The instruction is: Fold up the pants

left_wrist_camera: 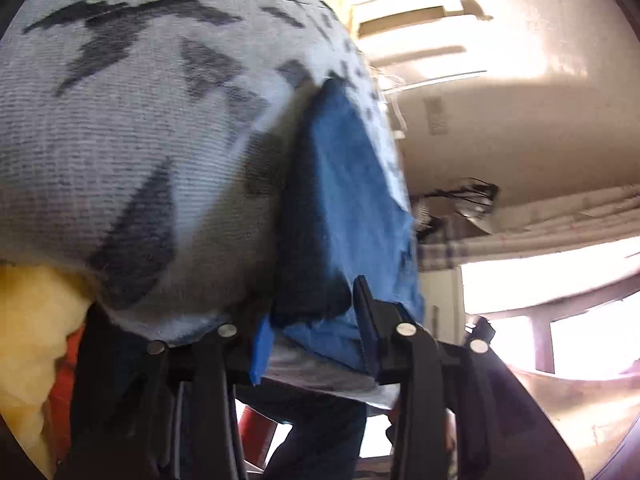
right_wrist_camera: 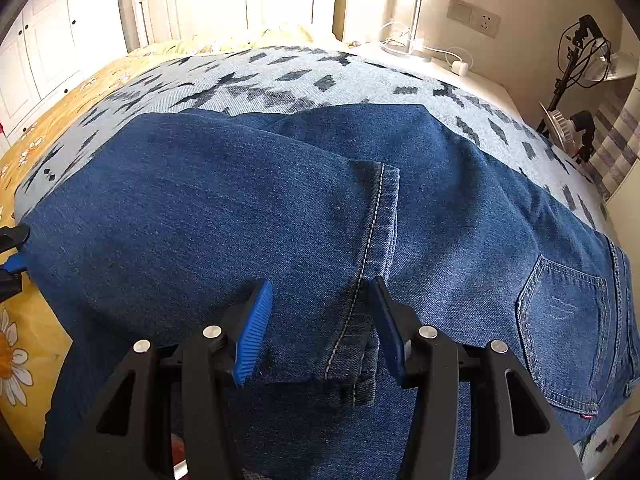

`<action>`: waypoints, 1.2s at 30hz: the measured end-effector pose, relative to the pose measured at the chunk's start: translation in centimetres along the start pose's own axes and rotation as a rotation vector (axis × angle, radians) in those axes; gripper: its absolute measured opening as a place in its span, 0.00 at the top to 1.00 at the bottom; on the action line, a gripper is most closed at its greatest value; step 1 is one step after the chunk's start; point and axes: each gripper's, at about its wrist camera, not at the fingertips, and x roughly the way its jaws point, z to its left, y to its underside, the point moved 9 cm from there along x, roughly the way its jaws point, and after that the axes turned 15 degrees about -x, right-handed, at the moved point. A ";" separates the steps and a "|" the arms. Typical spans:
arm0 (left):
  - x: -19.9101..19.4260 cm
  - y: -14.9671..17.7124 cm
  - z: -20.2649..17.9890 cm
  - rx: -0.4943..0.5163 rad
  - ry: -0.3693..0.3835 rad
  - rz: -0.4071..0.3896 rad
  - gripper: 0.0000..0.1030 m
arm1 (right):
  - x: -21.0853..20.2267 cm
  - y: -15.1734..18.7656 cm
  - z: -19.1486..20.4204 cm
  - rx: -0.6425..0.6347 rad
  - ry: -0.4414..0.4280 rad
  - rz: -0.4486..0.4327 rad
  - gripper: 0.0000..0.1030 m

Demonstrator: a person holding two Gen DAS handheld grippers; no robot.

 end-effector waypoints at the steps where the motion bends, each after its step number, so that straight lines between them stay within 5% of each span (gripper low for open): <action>1: 0.2 0.0 -0.1 -0.013 0.019 0.003 0.63 | 0.0 0.0 0.0 0.002 -0.003 0.000 0.52; 3: 0.6 0.1 -0.4 -0.016 0.024 0.009 0.66 | 0.0 0.0 -0.1 0.002 -0.006 0.001 0.53; 4: 0.5 0.0 -0.5 -0.009 0.013 0.005 0.78 | 0.0 0.0 -0.1 0.002 -0.006 0.002 0.52; 6: 0.4 0.3 -1.0 0.028 -0.010 -0.014 0.85 | 0.0 0.0 -0.1 -0.001 -0.004 0.002 0.52; 11: -0.3 1.5 -5.1 0.244 -0.148 -0.131 0.89 | 0.1 -0.1 -0.1 -0.009 -0.010 0.024 0.48; 14: -0.4 2.5 -7.4 0.342 -0.204 -0.192 0.89 | 0.0 -0.9 -0.8 0.023 -0.014 0.112 0.43; 15: -0.4 2.9 -7.9 0.372 -0.221 -0.211 0.89 | -0.5 -1.9 -0.9 0.027 -0.019 0.114 0.41; 17: -0.5 3.4 -8.5 0.426 -0.254 -0.249 0.89 | -2.1 -5.8 0.3 0.027 -0.106 0.071 0.14; 24: -0.7 4.9 -9.5 0.601 -0.399 -0.357 0.90 | -2.1 -17.7 12.3 -0.184 -0.390 0.152 0.14; 27: -0.6 5.6 -10.1 0.654 -0.444 -0.385 0.90 | 0.2 -19.2 16.1 -0.263 -0.382 0.250 0.14; 31: -0.8 6.2 -11.0 0.710 -0.471 -0.415 0.90 | 1.6 -18.9 19.4 -0.355 -0.370 0.319 0.18; 34: -1.0 6.9 -12.4 0.775 -0.486 -0.447 0.90 | 2.3 -18.0 20.0 -0.395 -0.343 0.349 0.46; 36: -1.2 7.5 -13.8 0.823 -0.492 -0.466 0.90 | 2.1 -17.7 19.6 -0.394 -0.356 0.335 0.56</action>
